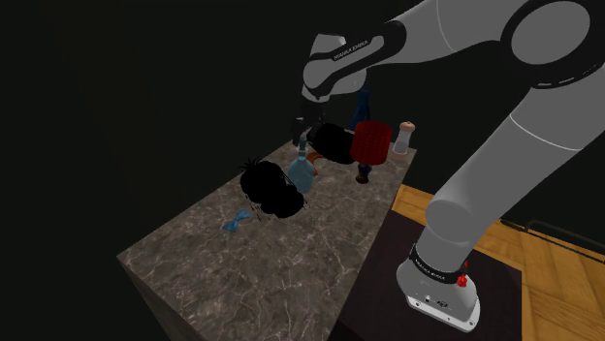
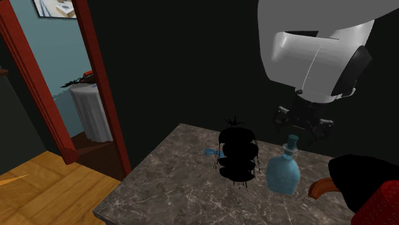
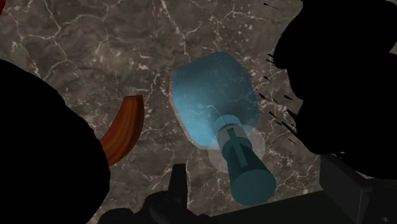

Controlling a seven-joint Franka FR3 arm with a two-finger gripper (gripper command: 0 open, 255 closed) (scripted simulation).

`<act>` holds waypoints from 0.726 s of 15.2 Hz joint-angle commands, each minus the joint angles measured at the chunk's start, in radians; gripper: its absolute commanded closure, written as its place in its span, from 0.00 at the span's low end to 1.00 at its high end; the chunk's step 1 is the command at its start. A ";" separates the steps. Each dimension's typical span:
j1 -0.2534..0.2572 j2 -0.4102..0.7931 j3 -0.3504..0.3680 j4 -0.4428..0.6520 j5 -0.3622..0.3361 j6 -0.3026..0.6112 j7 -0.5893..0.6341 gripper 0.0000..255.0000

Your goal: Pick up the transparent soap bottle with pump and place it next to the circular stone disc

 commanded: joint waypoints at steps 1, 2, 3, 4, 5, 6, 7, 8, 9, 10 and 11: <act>-0.002 -0.020 -0.002 0.015 -0.002 -0.035 0.001 0.00; -0.003 -0.038 -0.005 0.031 -0.004 -0.069 0.001 0.00; -0.005 -0.055 -0.007 0.048 -0.005 -0.103 0.002 0.00; -0.006 -0.067 -0.010 0.063 -0.007 -0.130 0.002 0.00; -0.006 -0.067 -0.010 0.063 -0.007 -0.130 0.002 0.00; -0.006 -0.067 -0.010 0.062 -0.007 -0.130 0.002 0.00; -0.006 -0.067 -0.010 0.062 -0.007 -0.130 0.002 0.00; -0.006 -0.067 -0.010 0.062 -0.007 -0.130 0.002 0.00; -0.006 -0.067 -0.010 0.063 -0.007 -0.130 0.002 0.00; -0.006 -0.067 -0.010 0.063 -0.007 -0.130 0.002 0.00; -0.006 -0.067 -0.010 0.063 -0.007 -0.130 0.002 0.00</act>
